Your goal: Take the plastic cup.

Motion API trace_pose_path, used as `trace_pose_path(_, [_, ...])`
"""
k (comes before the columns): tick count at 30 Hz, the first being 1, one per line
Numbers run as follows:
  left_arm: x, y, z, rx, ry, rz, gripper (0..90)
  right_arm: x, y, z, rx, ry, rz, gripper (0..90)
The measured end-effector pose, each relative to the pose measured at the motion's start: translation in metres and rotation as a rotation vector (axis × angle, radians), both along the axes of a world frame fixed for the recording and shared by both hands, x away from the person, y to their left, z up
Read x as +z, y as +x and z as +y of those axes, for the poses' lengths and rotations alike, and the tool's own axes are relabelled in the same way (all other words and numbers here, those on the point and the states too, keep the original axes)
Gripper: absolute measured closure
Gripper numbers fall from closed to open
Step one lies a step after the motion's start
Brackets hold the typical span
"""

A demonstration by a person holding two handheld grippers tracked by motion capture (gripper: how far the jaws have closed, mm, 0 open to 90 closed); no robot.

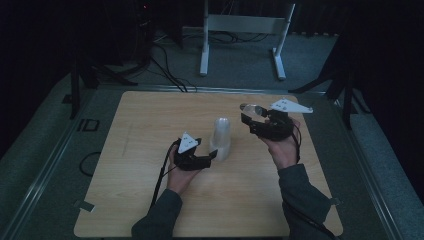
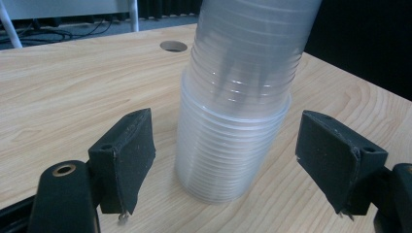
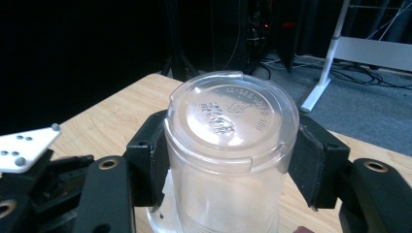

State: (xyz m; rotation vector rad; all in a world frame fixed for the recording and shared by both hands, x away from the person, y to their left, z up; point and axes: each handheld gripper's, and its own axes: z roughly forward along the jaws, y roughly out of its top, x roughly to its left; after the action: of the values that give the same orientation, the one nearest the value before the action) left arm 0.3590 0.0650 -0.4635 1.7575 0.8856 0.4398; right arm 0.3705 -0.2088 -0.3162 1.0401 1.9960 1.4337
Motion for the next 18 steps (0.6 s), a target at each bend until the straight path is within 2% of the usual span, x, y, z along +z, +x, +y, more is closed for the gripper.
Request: trace_pose_path(18, [0.001, -0.007, 0.001, -0.012, 0.008, -0.003, 22.1, -0.021, -0.005, -0.009, -0.032, -0.007, 0.034, 38.2])
